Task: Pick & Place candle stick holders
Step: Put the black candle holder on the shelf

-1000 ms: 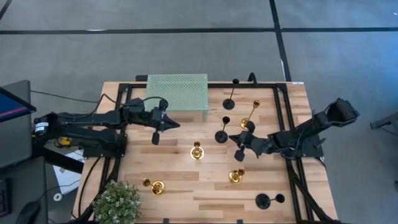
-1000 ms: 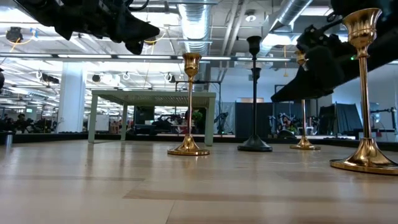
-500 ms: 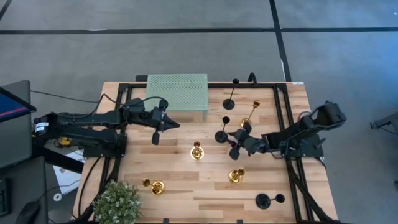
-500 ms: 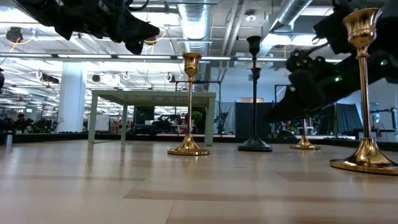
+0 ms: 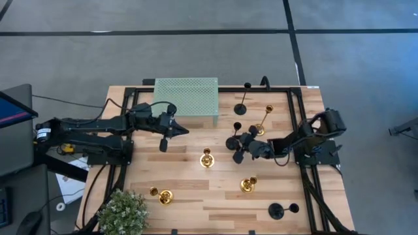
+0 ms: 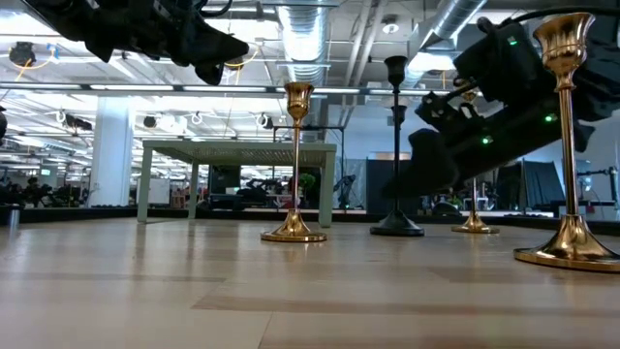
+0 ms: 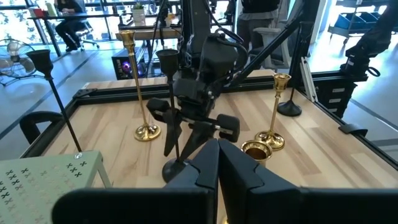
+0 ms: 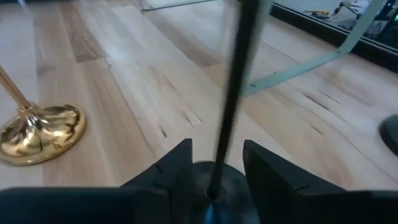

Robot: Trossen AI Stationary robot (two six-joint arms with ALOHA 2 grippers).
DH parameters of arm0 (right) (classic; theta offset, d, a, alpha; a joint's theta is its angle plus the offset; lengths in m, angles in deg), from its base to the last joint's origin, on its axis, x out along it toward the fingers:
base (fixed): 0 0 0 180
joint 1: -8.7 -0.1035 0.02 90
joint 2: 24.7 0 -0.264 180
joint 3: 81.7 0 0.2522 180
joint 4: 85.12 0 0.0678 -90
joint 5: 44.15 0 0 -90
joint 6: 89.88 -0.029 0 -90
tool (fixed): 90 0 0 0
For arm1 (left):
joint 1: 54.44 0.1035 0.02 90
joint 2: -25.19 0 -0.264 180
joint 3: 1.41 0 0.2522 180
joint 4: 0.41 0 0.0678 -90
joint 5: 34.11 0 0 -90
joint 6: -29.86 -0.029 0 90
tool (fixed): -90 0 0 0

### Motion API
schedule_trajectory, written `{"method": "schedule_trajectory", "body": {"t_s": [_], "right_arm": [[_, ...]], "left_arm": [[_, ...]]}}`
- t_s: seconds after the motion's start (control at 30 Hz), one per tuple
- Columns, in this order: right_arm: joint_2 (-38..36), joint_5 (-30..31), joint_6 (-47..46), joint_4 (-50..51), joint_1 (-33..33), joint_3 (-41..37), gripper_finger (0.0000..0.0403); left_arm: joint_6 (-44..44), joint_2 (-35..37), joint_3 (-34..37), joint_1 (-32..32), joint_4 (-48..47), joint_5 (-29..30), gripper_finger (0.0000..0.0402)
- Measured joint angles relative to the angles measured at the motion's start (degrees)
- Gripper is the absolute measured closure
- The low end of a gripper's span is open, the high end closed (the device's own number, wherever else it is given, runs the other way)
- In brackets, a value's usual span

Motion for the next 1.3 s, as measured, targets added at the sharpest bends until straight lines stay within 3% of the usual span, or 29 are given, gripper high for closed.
{"method": "schedule_trajectory", "body": {"t_s": [0.5, 0.73, 0.9, 1.3], "right_arm": [[0.42, -0.03, 0.68, 0.98, -2.44, 0.99, 0.0392], [0.01, -0.13, 0.68, 1.09, -2.45, 0.99, 0.0398], [-4.09, -0.53, 0.73, 3.91, -2.43, 1.04, 0.0399], [-16.33, -4.37, 8.41, 33.42, -0.92, 14.92, 0.0401]], "left_arm": [[-0.01, 0.0, -0.02, -0.02, -0.4, 0.01, 0.0394], [-0.01, 0.0, -0.02, -0.02, -0.46, 0.01, 0.0394], [-0.02, 0.0, -0.02, -0.02, -0.46, 0.0, 0.0394], [-1.39, -0.38, -0.02, -0.02, 3.41, 0.01, 0.0376]]}}
